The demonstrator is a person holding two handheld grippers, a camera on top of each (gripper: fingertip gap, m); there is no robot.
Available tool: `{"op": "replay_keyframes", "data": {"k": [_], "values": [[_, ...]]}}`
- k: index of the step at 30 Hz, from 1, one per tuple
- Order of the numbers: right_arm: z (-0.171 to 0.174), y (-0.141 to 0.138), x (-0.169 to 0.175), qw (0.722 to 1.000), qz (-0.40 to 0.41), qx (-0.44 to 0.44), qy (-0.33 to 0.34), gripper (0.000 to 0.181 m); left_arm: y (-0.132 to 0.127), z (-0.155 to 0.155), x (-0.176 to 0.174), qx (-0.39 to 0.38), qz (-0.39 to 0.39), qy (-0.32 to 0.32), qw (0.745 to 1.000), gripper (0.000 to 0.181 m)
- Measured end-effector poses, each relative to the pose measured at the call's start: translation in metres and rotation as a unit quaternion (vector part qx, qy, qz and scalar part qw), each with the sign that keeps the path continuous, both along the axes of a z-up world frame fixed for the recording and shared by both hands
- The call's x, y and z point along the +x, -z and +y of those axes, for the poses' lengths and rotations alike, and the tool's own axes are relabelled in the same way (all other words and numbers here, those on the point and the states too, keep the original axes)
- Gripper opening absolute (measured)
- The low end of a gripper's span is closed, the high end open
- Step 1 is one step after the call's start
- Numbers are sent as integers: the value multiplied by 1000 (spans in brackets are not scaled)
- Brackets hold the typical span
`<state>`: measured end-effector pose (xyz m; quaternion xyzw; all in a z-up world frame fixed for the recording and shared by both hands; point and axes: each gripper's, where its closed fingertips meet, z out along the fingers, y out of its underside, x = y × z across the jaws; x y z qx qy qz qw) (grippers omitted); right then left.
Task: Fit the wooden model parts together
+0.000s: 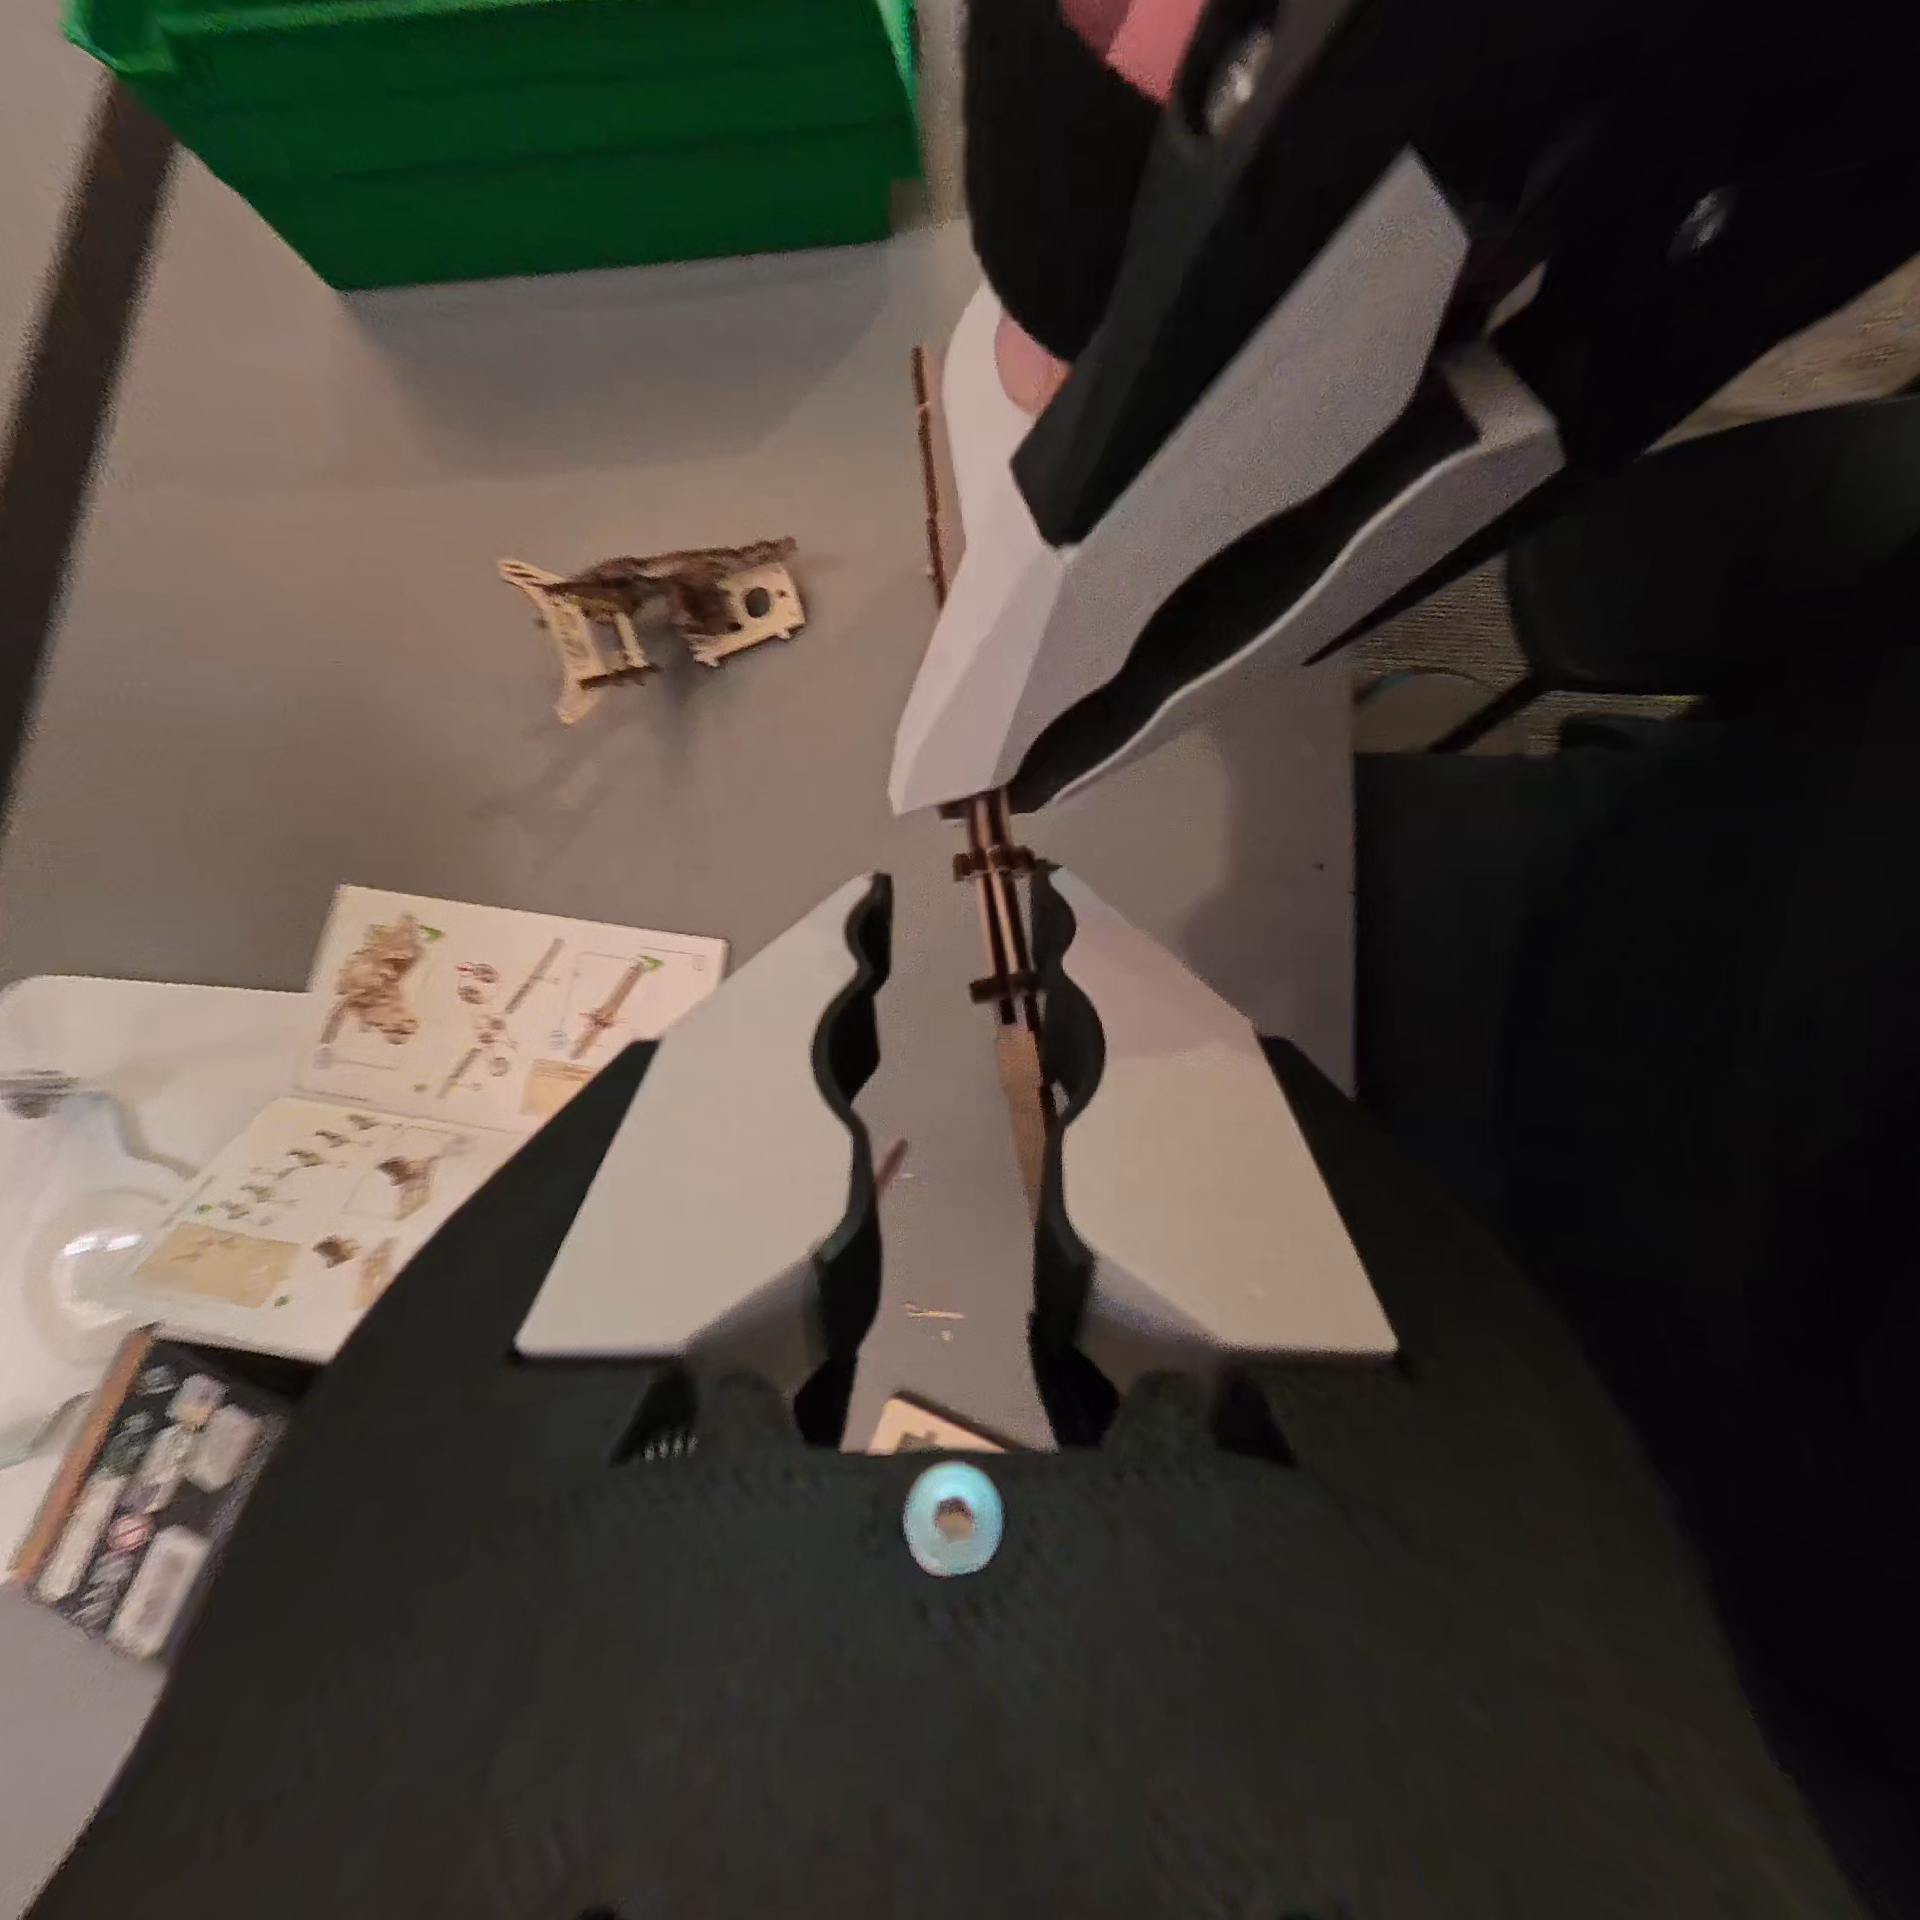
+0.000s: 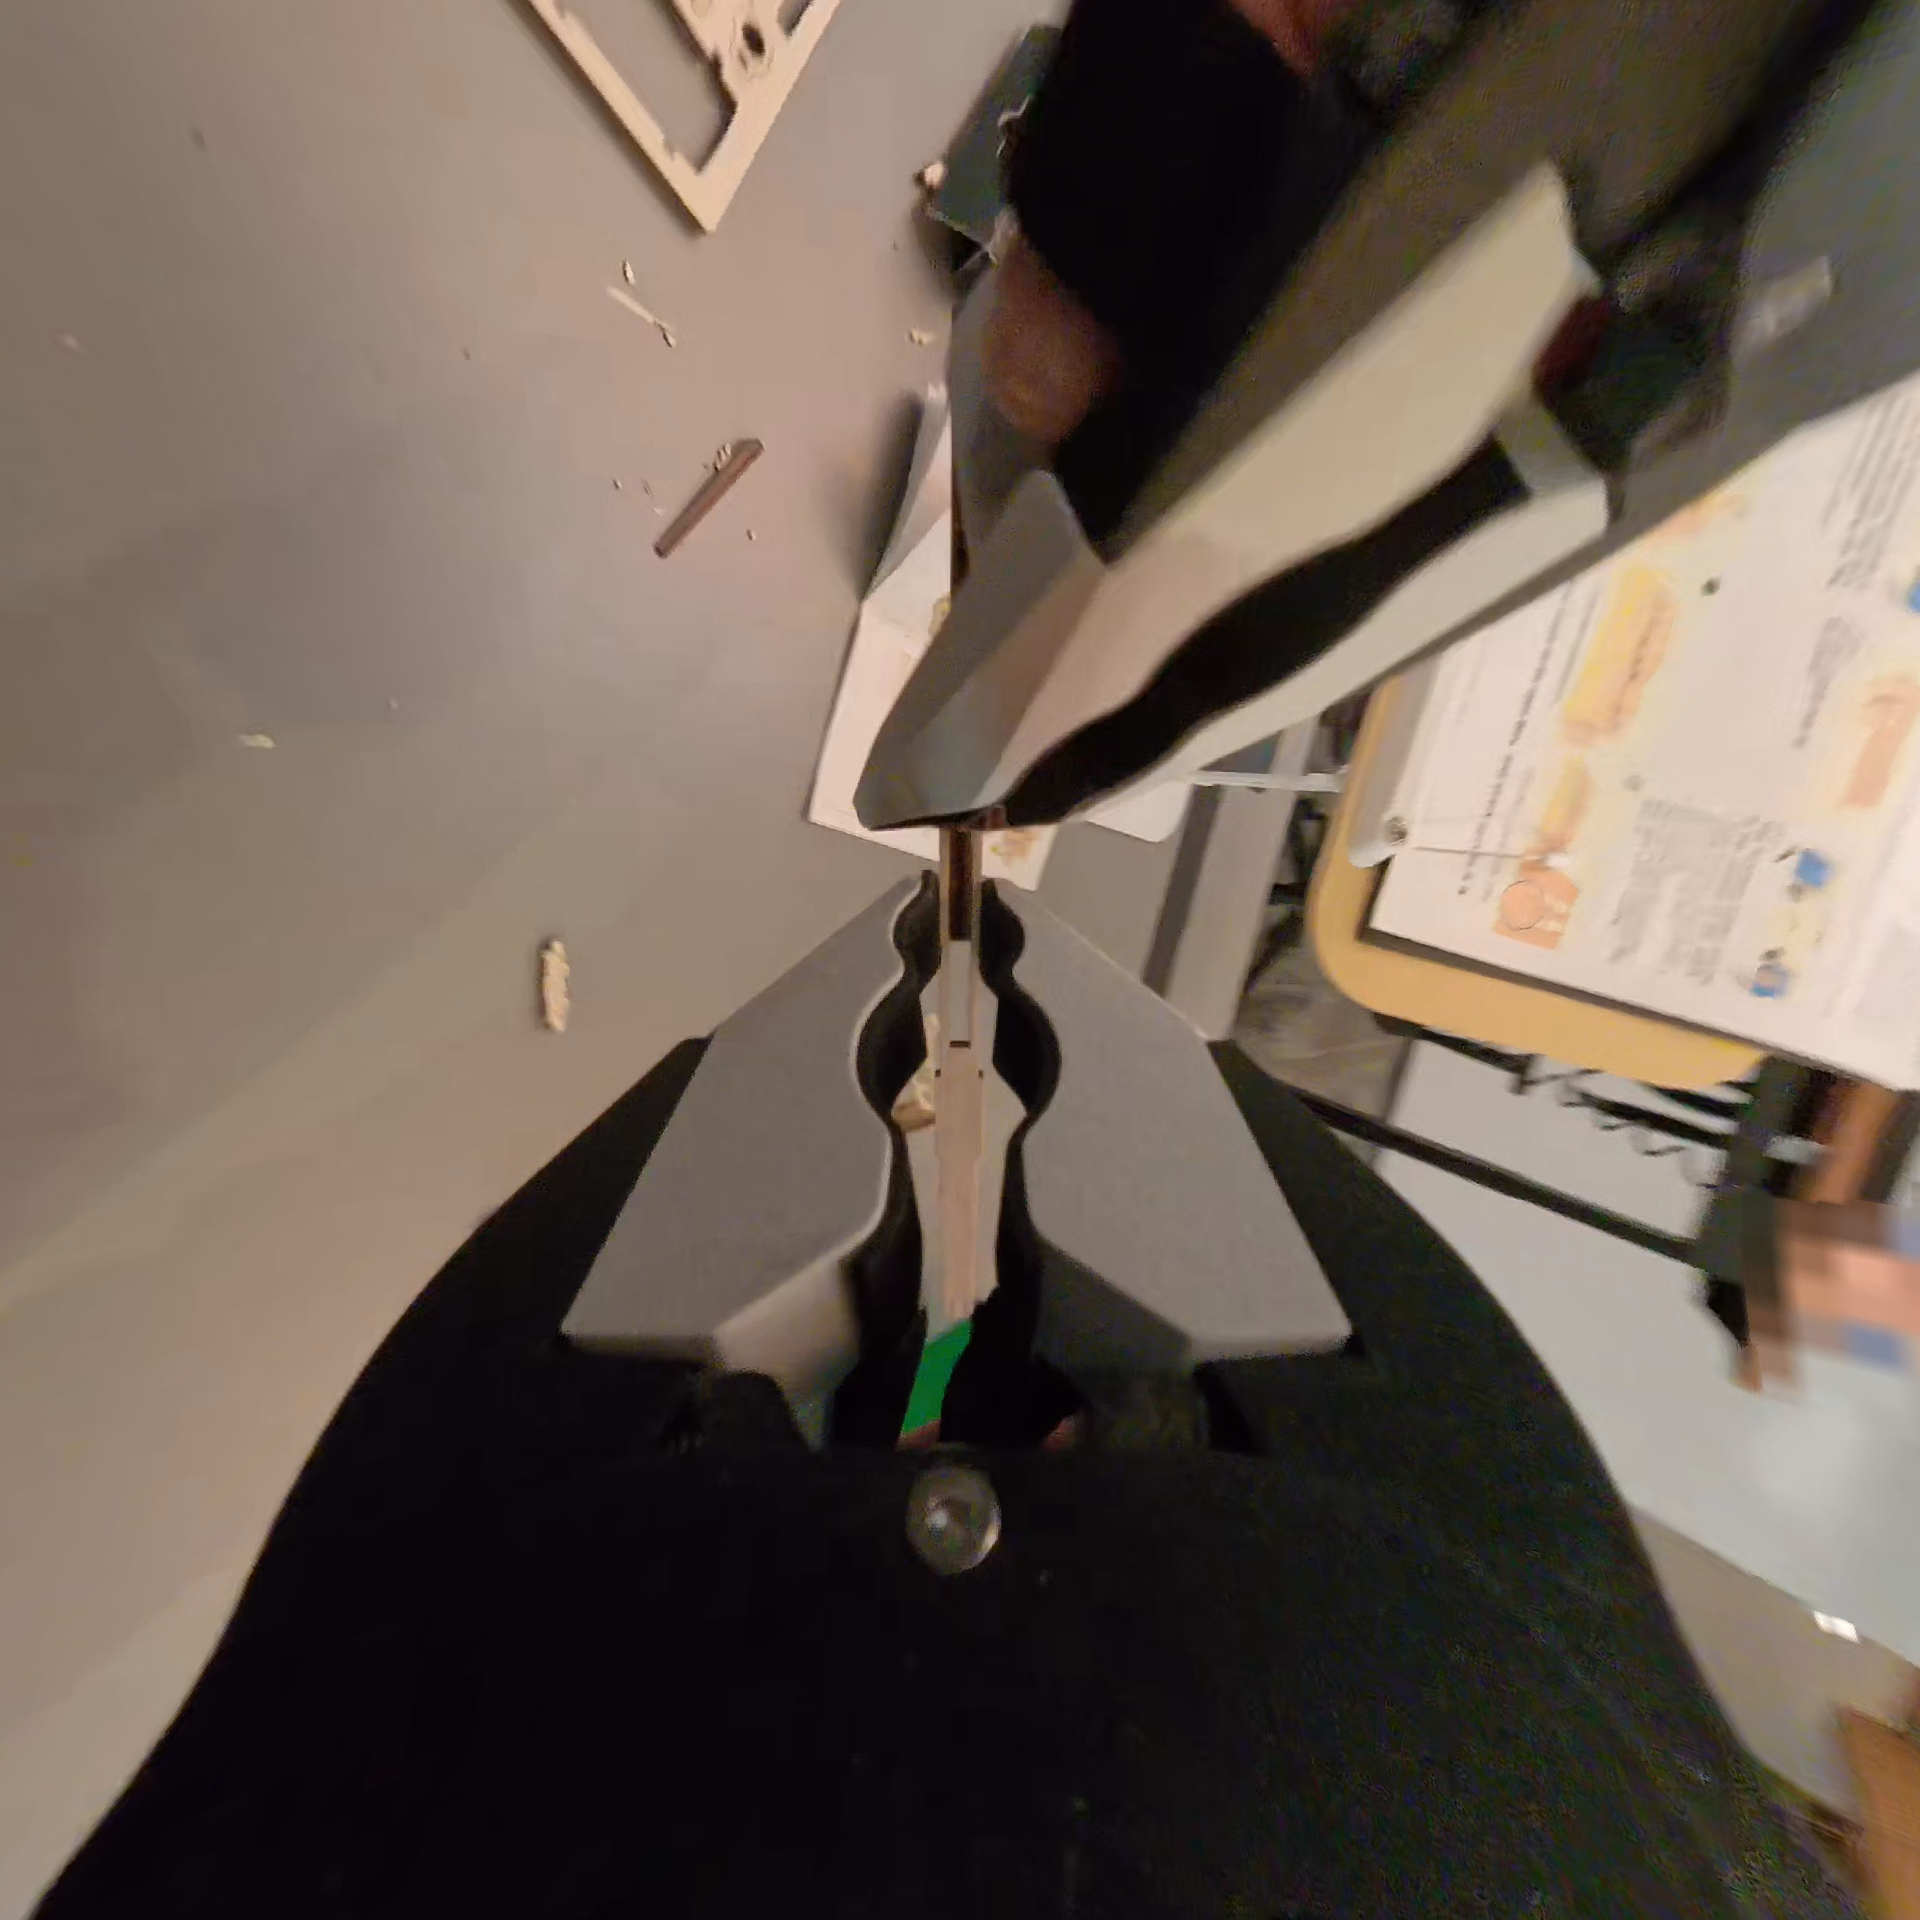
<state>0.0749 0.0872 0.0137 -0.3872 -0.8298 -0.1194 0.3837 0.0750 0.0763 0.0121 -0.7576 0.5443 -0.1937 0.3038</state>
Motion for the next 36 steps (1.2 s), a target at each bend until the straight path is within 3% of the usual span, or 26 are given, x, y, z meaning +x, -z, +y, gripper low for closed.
{"op": "replay_keyframes", "data": {"k": [5,13,28,36], "values": [[-3,-5,-1,998,24,-52,16,4,-14,2,1,161,43,14,986,23],[-5,-6,0,997,28,-70,31,4,-16,-4,-1,244,57,14,968,12],[-6,-7,0,999,8,-22,40,3,-17,-5,1,253,57,-4,966,9],[-8,-5,-4,997,41,-52,48,2,-13,-4,1,264,52,-5,963,9]]}}
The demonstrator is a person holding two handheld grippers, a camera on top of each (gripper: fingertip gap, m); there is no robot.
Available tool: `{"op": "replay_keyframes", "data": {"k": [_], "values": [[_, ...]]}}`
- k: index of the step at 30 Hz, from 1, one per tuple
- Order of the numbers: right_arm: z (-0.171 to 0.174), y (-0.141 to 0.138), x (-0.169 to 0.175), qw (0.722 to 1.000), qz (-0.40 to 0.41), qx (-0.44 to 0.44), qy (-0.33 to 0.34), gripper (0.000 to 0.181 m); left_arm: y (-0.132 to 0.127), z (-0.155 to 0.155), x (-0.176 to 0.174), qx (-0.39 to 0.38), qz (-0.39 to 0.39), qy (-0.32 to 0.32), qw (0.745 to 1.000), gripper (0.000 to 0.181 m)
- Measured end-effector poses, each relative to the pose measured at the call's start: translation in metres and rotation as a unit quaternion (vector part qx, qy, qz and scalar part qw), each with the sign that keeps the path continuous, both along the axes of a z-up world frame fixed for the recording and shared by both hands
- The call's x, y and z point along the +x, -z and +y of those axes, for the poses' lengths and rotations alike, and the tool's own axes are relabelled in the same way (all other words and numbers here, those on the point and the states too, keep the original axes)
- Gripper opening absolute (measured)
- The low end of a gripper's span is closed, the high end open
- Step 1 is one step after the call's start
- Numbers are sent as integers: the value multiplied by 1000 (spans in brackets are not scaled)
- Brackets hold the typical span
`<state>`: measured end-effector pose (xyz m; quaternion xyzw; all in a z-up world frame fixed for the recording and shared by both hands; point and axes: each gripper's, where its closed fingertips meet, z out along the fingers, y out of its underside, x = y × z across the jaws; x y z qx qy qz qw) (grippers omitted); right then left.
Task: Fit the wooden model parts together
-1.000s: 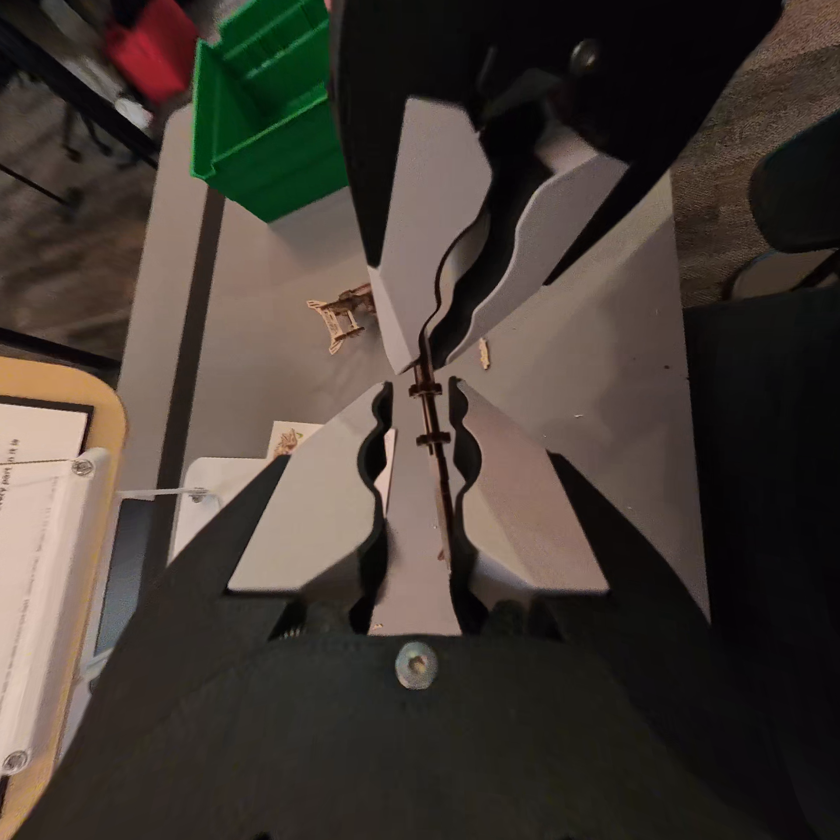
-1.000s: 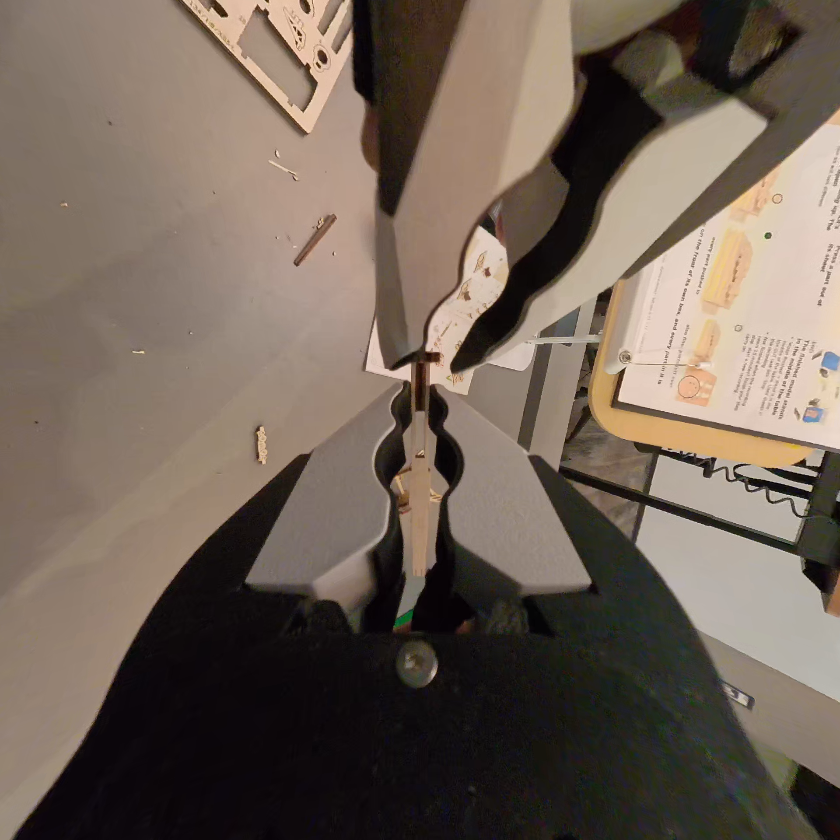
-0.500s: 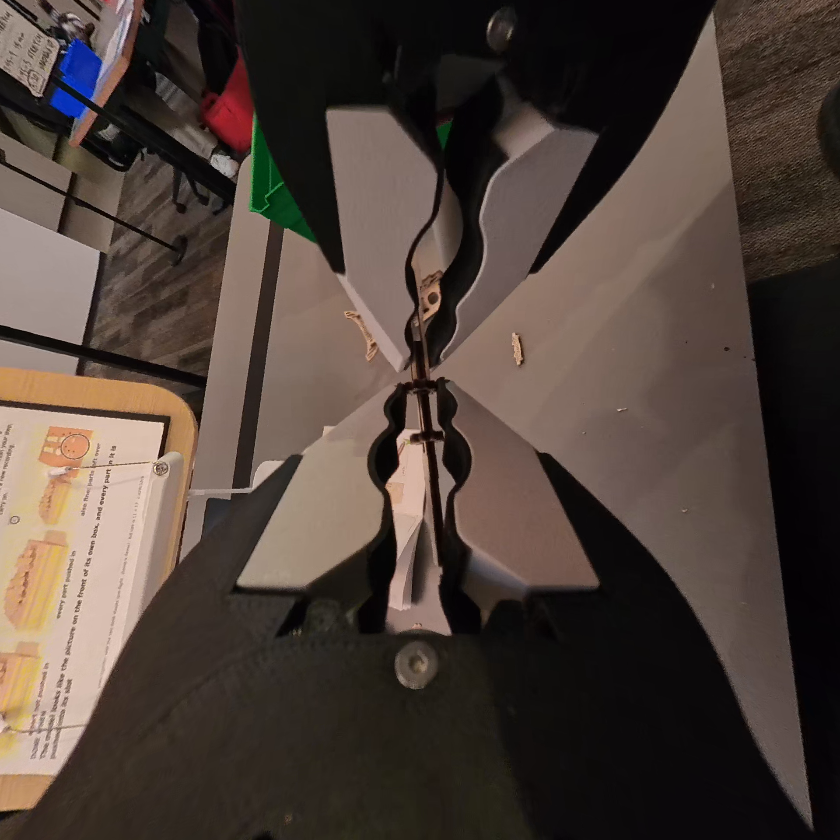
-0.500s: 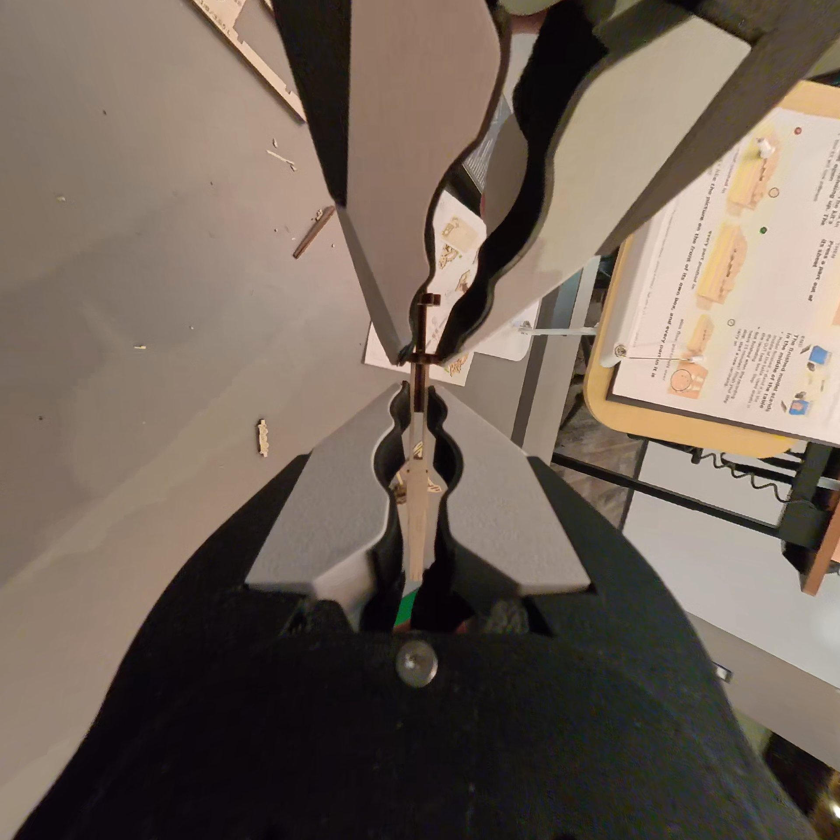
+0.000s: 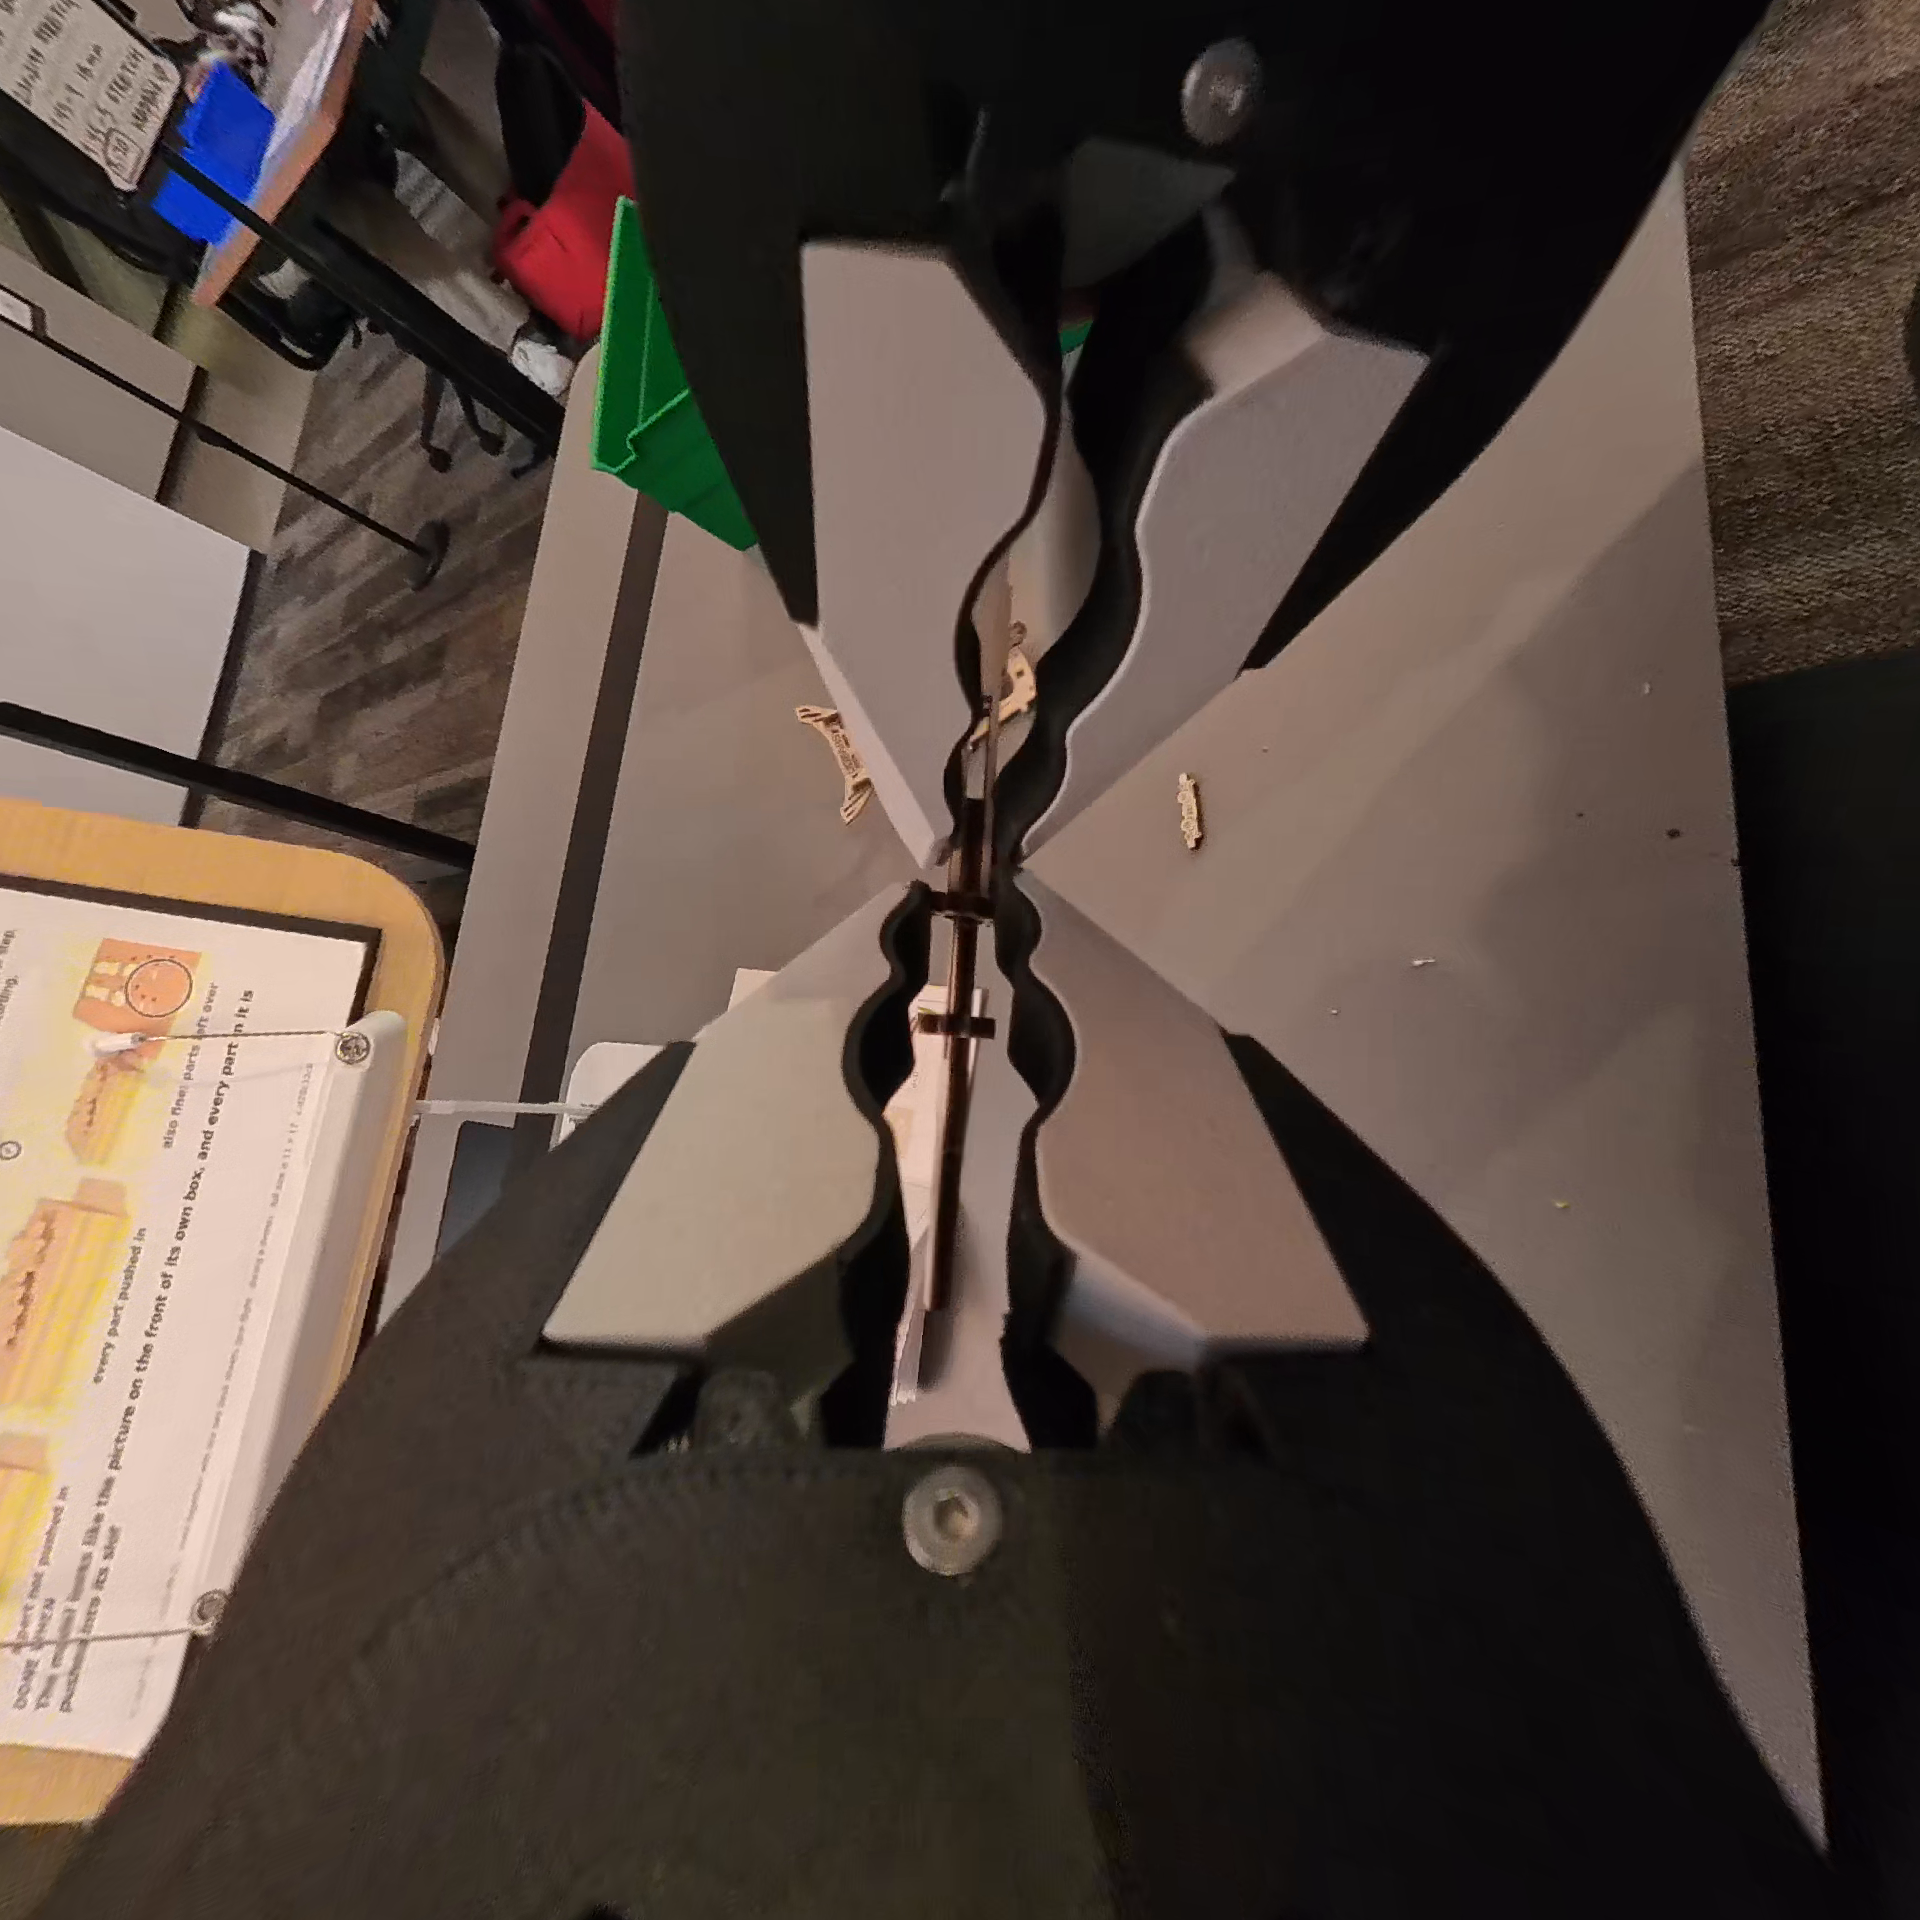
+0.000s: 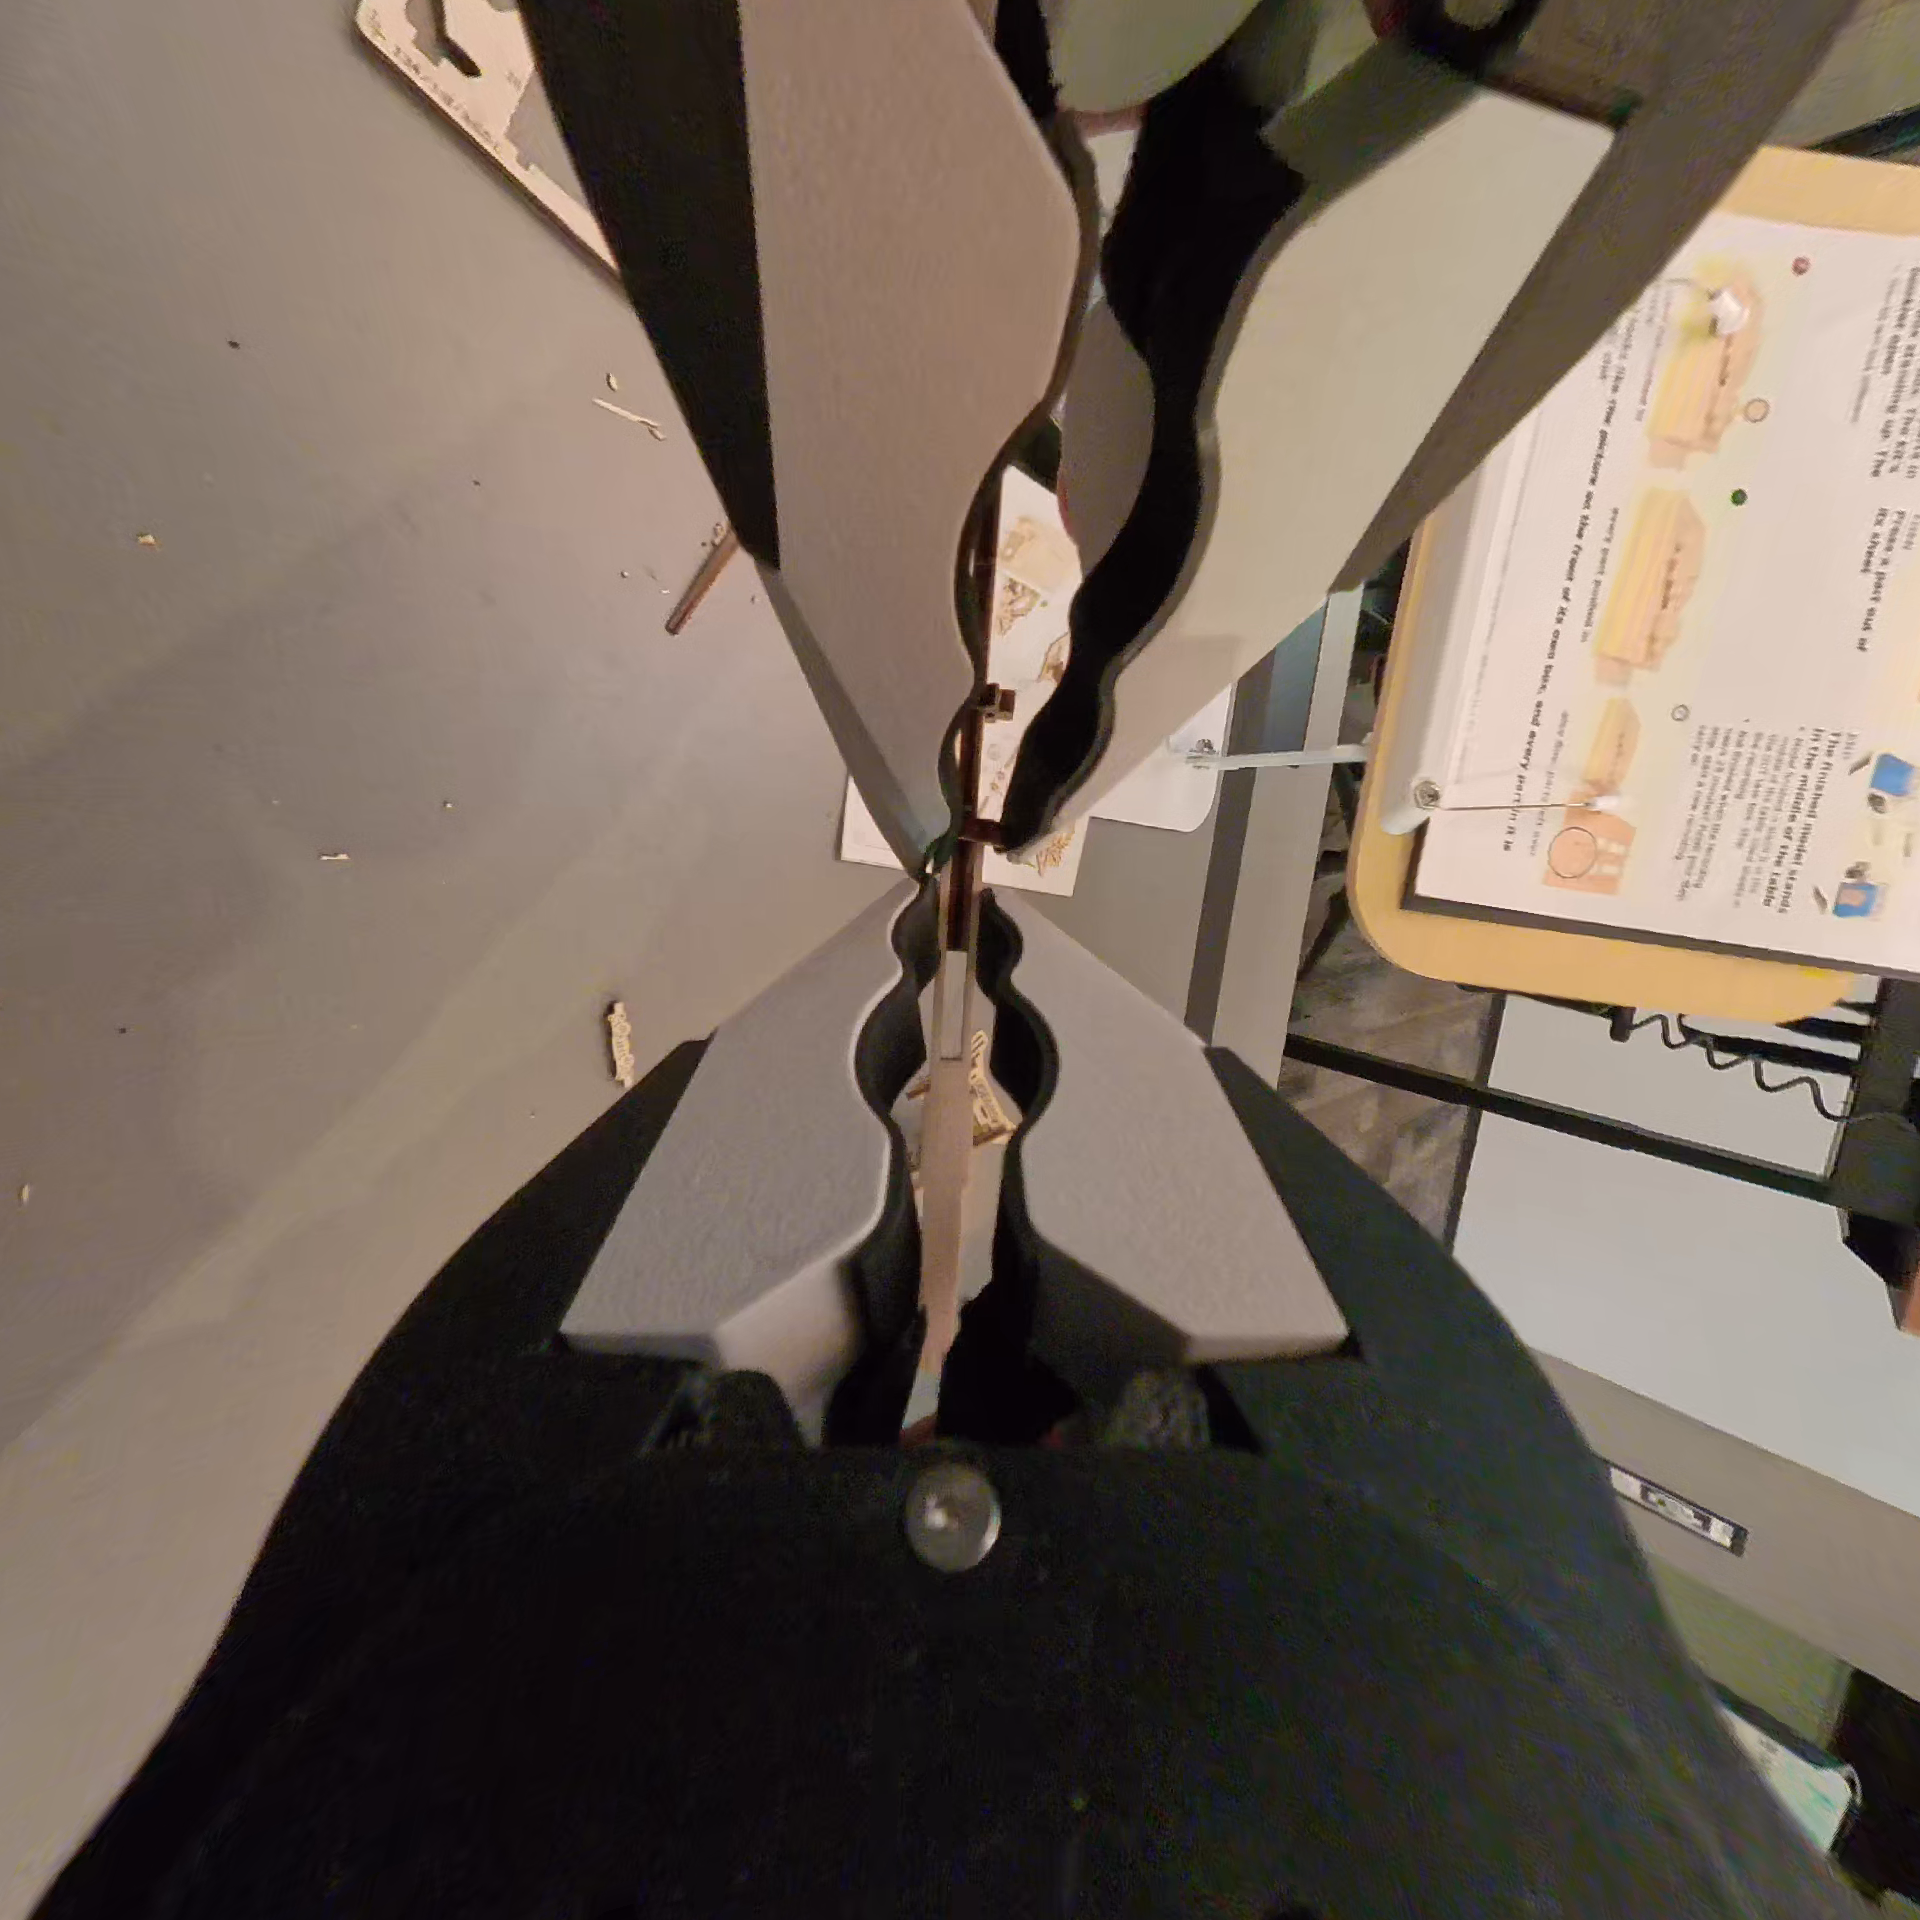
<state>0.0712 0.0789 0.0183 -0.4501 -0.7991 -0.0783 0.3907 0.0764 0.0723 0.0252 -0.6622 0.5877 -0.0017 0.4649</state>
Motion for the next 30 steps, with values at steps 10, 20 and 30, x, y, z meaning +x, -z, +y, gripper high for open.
{"op": "replay_keyframes", "data": {"k": [10,20,30], "values": [[-5,-2,-1,999,35,-35,-4,4,-7,-4,-2,17,-26,16,999,13],[-5,-2,2,999,32,-32,-12,4,-7,-10,-6,3,-8,34,999,5],[-4,0,3,1000,22,-18,-4,3,-5,-7,-4,20,-16,25,999,5]]}}
